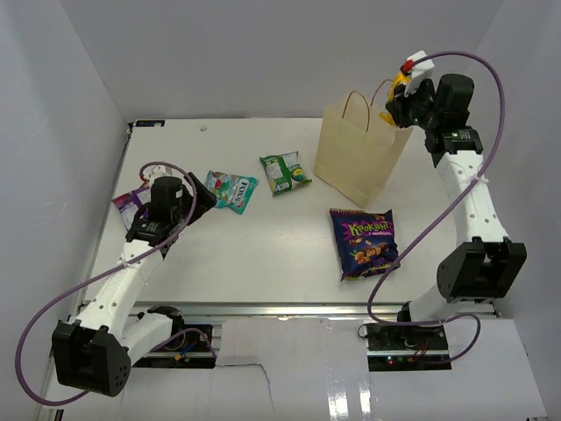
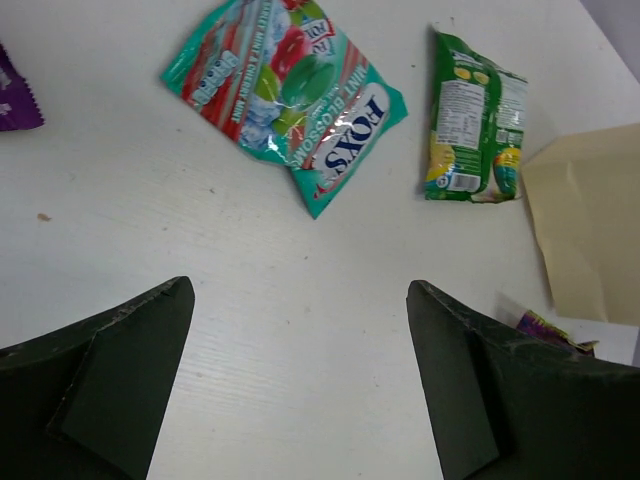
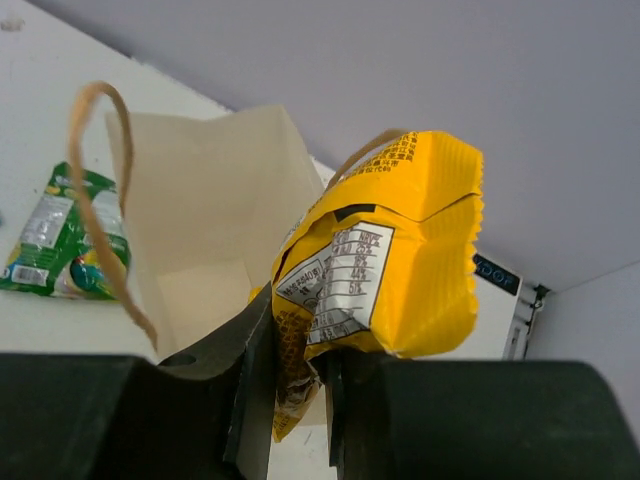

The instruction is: Place the snacks into the paper bag

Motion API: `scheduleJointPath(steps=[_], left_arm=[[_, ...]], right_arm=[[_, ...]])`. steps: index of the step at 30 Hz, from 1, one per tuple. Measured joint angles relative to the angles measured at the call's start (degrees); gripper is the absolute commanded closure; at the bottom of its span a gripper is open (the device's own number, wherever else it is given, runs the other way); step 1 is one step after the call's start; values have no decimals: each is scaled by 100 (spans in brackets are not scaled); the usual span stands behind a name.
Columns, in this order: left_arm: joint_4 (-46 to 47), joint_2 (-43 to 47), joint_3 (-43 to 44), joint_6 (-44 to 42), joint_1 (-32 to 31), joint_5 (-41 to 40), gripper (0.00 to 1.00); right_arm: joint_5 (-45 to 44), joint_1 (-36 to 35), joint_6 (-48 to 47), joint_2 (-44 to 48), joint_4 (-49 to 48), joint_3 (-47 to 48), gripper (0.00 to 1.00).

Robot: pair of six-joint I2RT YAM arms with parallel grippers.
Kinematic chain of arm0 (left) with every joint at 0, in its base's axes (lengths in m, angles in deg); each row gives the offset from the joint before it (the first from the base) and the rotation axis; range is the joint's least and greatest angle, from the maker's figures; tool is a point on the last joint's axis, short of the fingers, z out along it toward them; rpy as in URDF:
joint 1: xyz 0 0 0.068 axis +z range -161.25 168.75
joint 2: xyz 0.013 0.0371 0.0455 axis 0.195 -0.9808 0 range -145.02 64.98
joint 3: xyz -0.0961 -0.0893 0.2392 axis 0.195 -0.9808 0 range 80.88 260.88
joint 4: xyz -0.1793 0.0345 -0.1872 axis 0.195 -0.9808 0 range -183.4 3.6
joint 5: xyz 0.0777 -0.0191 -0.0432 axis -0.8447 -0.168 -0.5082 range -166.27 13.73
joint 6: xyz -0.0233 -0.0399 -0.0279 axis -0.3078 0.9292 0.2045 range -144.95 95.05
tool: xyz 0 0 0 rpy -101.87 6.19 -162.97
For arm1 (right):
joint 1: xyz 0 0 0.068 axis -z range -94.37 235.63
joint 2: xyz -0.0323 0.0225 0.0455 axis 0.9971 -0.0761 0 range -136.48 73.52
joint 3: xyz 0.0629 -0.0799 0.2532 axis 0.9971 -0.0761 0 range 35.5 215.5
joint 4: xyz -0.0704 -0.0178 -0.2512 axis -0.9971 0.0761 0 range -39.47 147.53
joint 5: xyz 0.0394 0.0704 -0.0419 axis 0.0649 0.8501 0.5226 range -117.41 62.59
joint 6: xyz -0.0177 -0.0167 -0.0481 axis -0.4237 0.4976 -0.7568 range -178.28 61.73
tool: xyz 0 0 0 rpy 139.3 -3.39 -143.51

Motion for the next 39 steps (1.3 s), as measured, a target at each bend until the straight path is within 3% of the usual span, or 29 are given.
scheduleJointPath(steps=[1,3,4,6,11,16,23,30,39], left_arm=[[-83,-13,0,28,17,-76,2],[-234,-52,0,83,37,-203,2],[-319,-72,0,114,52,-260,2],[-393,-90,-9,136,68,-315,2],[-623,-87,-17,160,127,-435,2],[-1134,-389,17,330,378,-713,2],[-2059,-1805,564,675,935,-1397,2],[-1561,-3132,1657,-487,1648,-1561,2],[-1040,-5075,3237,-2063,1679,-2072,3]], right_arm=[[-11,-2,-42,-157,37,-7,82],[-20,-2,-136,-459,81,-13,68],[-13,-2,-208,-588,101,-13,56],[55,-2,-337,-756,225,-13,45],[564,-2,-719,-739,603,-13,30],[1093,79,-1032,-428,903,-15,27],[1589,525,-1191,186,1327,-52,26],[1989,568,-1410,695,1751,-516,25],[2343,599,-1449,835,2098,-1108,25]])
